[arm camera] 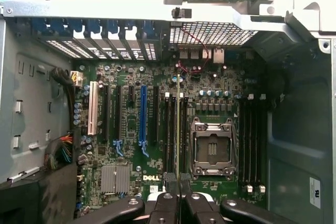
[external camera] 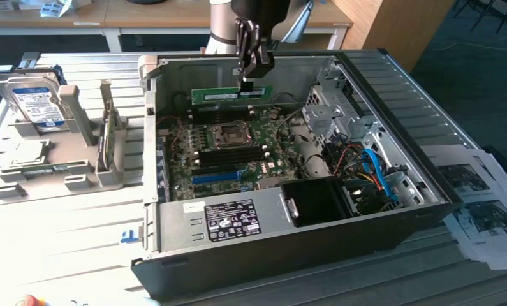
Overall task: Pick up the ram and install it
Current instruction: 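Insert the ram into the slot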
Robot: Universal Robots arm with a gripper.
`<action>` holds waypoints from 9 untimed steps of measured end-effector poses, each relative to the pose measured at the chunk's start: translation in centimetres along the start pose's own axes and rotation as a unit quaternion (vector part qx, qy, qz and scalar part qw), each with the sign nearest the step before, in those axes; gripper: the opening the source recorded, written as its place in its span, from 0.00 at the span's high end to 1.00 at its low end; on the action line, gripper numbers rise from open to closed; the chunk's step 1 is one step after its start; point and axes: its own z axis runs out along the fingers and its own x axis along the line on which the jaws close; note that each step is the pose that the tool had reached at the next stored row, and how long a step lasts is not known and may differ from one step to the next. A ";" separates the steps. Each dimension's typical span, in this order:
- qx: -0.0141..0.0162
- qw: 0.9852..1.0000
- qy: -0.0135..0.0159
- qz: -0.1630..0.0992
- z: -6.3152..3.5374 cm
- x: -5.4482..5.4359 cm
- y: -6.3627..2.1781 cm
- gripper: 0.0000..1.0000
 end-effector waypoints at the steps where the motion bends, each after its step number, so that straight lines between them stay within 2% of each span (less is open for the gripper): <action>1: 0.000 1.000 0.000 0.000 0.09 0.0 0.00 0.88; 9: 0.000 1.000 0.000 0.000 0.83 0.0 -0.05 0.88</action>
